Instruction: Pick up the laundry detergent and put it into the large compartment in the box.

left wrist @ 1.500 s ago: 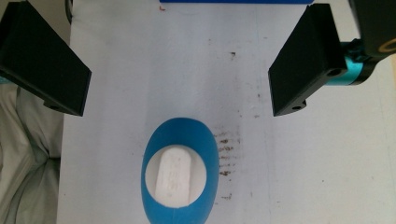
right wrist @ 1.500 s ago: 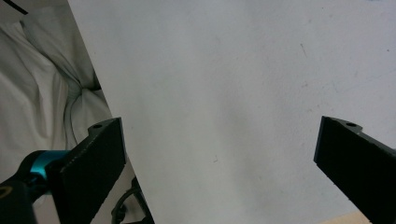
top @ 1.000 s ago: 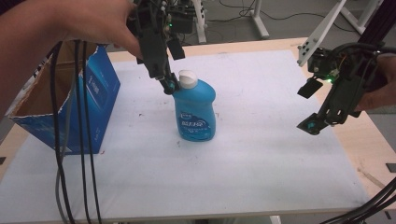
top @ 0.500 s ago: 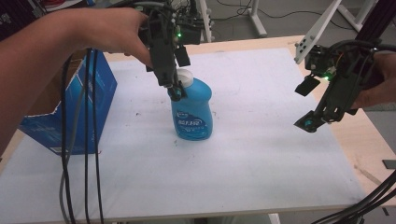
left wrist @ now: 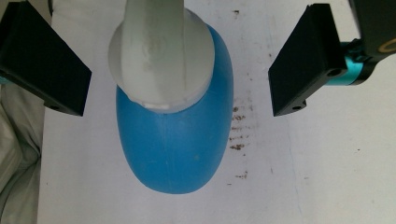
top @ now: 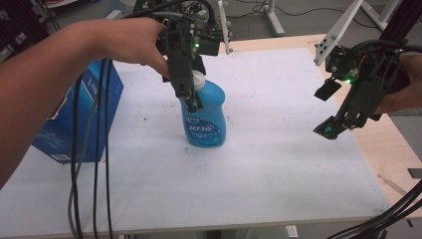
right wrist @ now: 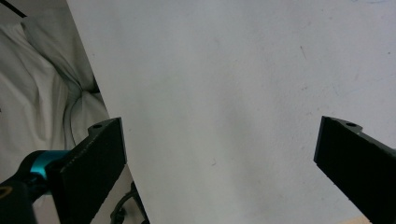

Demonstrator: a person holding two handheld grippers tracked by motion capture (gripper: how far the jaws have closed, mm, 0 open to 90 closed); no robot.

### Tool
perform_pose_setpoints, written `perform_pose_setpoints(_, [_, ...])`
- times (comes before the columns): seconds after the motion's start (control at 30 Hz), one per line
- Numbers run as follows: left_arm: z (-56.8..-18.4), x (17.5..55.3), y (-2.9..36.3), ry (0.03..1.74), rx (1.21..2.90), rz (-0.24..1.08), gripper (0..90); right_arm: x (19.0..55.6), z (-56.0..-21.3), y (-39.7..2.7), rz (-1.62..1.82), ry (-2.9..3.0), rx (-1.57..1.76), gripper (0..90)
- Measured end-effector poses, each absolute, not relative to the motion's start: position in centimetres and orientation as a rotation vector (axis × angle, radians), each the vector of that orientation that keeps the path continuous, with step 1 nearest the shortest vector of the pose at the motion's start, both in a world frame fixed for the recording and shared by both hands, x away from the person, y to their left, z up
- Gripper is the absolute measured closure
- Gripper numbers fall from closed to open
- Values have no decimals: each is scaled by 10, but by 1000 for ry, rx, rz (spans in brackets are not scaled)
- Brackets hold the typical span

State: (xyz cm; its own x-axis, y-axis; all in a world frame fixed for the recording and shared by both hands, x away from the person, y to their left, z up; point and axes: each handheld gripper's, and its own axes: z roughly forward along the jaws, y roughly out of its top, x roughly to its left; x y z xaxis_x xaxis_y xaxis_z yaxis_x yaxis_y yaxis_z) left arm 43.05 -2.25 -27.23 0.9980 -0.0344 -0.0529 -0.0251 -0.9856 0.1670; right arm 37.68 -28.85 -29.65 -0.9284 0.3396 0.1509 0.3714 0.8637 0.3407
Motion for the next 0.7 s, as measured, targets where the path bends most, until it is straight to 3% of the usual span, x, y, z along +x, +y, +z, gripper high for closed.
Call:
perform_pose_setpoints(0.57, [-289, 432, -26, -63, 3001, -93, 59, 378, -299, -290, -569, -2943, -566, 14])
perform_pose_setpoints(0.7, [-289, 433, -26, -81, 2990, -99, 126, 378, -300, -290, -567, -2939, -575, 14])
